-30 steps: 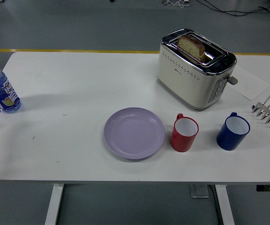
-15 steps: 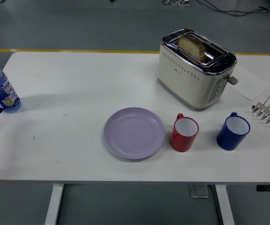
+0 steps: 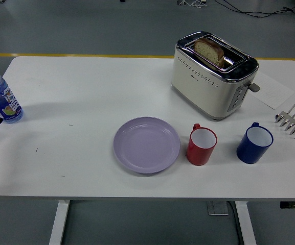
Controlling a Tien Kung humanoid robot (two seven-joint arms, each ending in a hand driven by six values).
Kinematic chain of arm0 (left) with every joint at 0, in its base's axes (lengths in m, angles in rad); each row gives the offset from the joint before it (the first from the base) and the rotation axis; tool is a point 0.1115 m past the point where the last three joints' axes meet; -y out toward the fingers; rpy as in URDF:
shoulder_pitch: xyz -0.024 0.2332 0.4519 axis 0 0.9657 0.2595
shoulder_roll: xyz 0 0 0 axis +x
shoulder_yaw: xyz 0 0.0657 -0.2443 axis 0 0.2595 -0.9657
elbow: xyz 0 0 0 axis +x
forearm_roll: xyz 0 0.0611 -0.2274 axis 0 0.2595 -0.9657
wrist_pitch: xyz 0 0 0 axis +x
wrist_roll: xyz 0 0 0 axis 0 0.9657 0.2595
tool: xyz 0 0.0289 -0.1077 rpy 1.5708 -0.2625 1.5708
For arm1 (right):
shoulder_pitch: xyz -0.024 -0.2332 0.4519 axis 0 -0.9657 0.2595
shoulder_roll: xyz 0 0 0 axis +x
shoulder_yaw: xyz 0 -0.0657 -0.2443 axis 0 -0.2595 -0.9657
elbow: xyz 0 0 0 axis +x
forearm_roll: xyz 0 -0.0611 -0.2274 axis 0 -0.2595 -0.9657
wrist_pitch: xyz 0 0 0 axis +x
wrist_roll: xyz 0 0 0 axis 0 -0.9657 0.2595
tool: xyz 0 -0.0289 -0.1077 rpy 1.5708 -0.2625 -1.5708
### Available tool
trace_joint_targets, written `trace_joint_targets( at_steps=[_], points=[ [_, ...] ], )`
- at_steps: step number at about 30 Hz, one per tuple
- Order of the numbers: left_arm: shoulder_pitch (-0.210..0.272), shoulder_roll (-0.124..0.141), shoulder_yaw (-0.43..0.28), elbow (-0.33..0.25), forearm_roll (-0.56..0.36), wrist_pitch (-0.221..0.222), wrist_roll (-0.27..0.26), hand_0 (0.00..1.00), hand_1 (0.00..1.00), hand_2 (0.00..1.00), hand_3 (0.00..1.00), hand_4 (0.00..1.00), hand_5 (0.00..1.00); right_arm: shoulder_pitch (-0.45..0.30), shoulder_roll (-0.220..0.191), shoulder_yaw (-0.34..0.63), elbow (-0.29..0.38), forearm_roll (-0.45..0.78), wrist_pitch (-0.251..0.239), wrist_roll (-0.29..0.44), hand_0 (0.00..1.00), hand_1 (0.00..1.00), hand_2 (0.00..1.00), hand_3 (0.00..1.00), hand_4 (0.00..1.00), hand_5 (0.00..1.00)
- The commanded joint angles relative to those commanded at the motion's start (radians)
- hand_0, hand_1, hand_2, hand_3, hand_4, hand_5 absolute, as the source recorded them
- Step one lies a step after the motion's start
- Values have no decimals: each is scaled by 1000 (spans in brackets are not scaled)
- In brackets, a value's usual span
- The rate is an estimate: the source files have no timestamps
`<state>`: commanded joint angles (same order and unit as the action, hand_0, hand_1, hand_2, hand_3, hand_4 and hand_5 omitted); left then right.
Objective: Push plate across desktop
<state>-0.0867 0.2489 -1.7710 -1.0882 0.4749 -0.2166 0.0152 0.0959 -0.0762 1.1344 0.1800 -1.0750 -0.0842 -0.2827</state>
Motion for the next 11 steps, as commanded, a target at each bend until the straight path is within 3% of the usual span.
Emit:
trace_joint_targets(
  at_steps=[11],
  points=[
    [-1, 4, -5, -5, 3, 5, -2, 605, 655, 654, 674, 553, 998, 3, -2, 0, 0, 4, -2, 2, 608, 516, 584, 575, 365, 247]
  ],
)
